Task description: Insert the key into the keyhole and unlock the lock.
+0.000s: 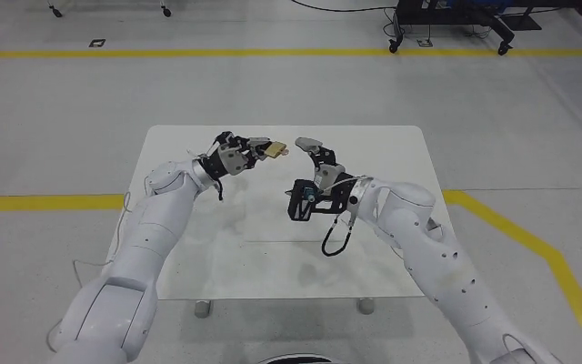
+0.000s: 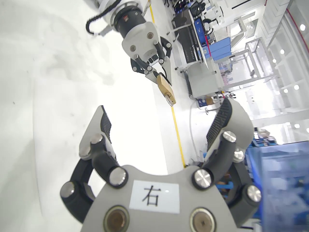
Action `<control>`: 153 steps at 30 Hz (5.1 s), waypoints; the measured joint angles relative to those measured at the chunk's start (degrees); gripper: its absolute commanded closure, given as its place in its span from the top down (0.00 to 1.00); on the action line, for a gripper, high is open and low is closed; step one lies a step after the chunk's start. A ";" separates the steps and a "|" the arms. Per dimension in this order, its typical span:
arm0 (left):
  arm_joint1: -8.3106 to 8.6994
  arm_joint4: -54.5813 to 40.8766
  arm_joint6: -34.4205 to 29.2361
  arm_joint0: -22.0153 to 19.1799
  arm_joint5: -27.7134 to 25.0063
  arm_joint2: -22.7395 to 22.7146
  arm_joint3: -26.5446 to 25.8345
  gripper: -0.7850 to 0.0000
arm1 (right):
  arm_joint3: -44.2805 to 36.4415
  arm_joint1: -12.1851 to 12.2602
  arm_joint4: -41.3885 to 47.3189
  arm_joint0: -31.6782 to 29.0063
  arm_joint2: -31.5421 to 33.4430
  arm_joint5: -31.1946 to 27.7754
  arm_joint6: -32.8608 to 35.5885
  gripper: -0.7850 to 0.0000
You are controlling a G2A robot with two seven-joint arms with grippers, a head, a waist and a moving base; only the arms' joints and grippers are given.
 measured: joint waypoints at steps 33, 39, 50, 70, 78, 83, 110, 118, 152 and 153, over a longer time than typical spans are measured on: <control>-2.31 6.77 5.17 -0.80 -15.15 2.72 5.84 0.00 | 9.32 0.23 -13.76 3.95 -5.28 4.31 -2.41 0.22; -2.33 7.24 5.10 -1.08 -14.94 2.47 6.23 0.00 | 9.67 -0.02 -15.16 5.58 -6.56 2.37 0.11 0.16; -2.52 8.08 4.78 -0.84 -15.13 2.43 5.64 0.00 | 10.27 -0.46 -15.04 7.39 -7.96 0.46 2.08 0.01; -2.35 8.38 3.86 0.26 -17.45 1.08 4.43 0.00 | 14.04 -0.96 -2.03 7.77 -5.17 -0.65 -2.80 0.00; -2.15 8.22 3.41 0.88 -18.55 0.31 3.74 0.00 | 17.33 -1.36 10.37 8.76 -3.32 -4.82 -1.47 0.00; -2.13 8.27 3.12 1.10 -19.38 0.05 3.64 0.00 | 19.45 -1.62 16.83 9.39 -2.82 -6.19 -0.61 0.00; -2.42 8.76 2.08 1.00 -24.85 -0.54 3.34 0.00 | 26.59 -1.80 38.29 10.82 -1.13 -12.28 1.32 0.00; -2.50 9.08 1.78 0.74 -25.67 -0.58 3.53 0.00 | 28.09 -1.75 42.69 11.15 -1.01 -13.46 2.15 0.00; -1.76 27.29 3.41 -0.15 -23.88 4.28 4.12 0.00 | 26.54 0.48 41.41 7.21 8.26 -11.41 -6.95 1.00; -1.94 29.50 4.64 -0.32 -23.04 5.34 3.89 0.00 | 26.54 0.48 41.41 7.22 8.25 -11.41 -6.95 1.00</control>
